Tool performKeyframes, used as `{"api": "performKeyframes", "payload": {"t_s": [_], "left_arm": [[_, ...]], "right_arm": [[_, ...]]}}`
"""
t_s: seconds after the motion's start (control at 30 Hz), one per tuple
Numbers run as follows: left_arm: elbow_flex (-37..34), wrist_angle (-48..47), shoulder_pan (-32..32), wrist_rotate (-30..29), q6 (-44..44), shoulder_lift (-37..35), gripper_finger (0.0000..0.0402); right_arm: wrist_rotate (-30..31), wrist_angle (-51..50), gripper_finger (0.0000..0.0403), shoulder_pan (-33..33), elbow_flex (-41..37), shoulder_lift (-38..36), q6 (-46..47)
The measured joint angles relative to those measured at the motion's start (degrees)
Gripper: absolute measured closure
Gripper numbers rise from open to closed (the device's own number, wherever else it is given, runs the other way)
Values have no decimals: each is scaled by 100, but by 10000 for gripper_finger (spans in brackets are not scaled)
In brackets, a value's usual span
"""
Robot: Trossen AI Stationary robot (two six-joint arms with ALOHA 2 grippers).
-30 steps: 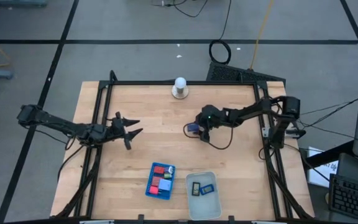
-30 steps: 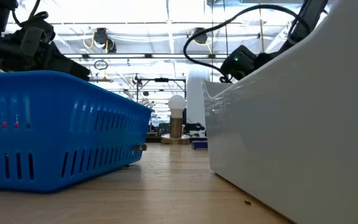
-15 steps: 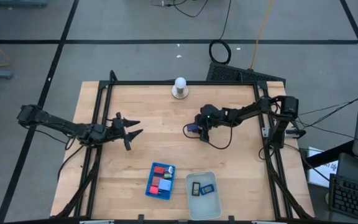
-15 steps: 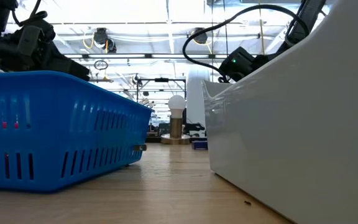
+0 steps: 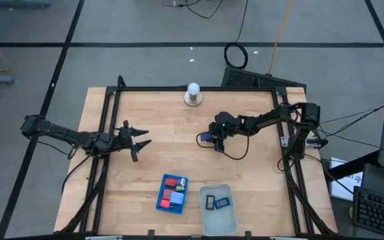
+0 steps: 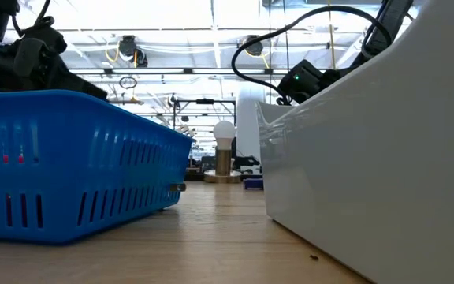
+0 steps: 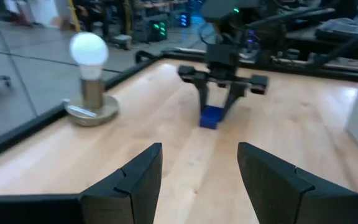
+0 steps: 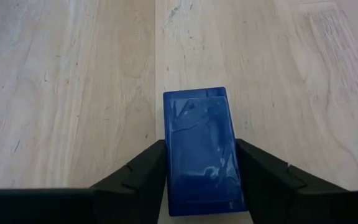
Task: Pick & Place Office items
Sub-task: Put the blue digital timer into the gray bin
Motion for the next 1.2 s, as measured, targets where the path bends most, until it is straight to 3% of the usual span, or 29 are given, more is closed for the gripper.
{"api": "performKeyframes", "payload": {"t_s": [0.1, 0.27, 0.47, 0.73, 1.2], "left_arm": [[0, -398, 0, 330, -105, -347, 190], [10, -1033, 0, 394, -207, -949, 190], [28, -1058, 0, 1347, -128, -1352, 190], [29, -1067, 0, 815, -130, -1359, 190], [33, -1059, 0, 804, -126, -1359, 190]], "right_arm": [[0, -4, 243, 0, 0, 0, 0], [-4, 24, 251, 0, -4, 0, -7], [-24, 53, 235, 2, -9, 4, -7], [-33, 123, 251, 6, -9, 4, 0], [-70, 138, 251, 319, -26, -539, 4]]}}
